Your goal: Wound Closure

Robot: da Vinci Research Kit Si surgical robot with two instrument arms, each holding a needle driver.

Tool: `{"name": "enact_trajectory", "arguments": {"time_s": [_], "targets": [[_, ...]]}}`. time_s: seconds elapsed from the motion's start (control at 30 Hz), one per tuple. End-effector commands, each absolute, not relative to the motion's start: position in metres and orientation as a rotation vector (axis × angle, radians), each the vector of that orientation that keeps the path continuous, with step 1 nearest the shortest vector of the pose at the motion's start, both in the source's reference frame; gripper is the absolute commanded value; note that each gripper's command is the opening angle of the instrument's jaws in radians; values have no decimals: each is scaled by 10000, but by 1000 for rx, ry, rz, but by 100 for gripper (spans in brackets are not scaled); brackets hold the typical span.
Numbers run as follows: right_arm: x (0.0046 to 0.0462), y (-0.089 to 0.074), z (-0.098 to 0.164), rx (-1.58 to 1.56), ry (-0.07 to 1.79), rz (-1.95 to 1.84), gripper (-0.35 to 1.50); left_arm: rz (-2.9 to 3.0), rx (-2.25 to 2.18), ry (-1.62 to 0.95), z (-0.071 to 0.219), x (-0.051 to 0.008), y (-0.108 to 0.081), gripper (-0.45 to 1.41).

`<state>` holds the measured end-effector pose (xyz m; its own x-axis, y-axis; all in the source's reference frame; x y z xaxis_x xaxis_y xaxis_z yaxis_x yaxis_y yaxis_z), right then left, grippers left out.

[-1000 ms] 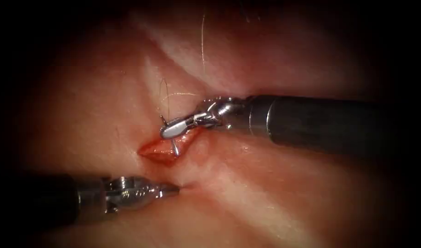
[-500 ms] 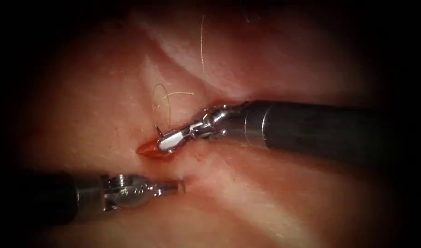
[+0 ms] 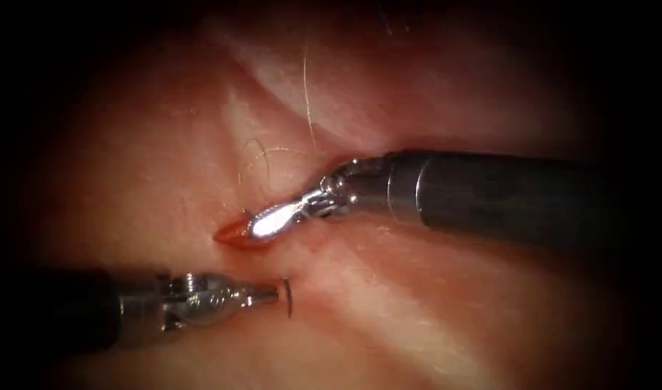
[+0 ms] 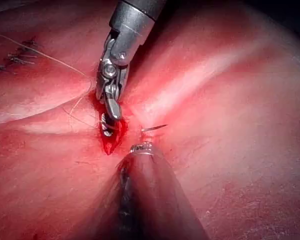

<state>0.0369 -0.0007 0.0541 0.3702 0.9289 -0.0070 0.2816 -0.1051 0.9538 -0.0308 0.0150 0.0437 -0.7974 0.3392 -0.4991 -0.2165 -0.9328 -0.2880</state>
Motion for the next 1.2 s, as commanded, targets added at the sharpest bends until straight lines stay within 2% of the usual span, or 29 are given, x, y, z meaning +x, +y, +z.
{"name": "enact_trajectory", "arguments": {"time_s": [0.03,0.2,0.47,0.63,0.7,0.93,1.1,1.2], "targets": [[376,-1,542,1541,1171,736,106,2710,-813,-314,443,-313,148,-45],[379,14,545,1285,1328,632,108,2709,-813,-314,443,-313,148,-45],[384,26,552,1159,1382,599,106,2710,-813,-314,443,-313,148,-45],[370,23,550,1135,1373,555,101,2711,-801,-308,440,-313,148,-40],[357,21,549,1140,1363,544,101,2697,-825,-291,435,-314,146,-23],[297,5,536,1196,1354,479,98,2647,-994,-195,400,-324,150,-3],[263,-10,528,1220,1350,447,93,2634,-1081,-128,394,-326,159,36],[250,-19,528,1229,1347,427,91,2618,-1112,-96,395,-327,158,39]]}}
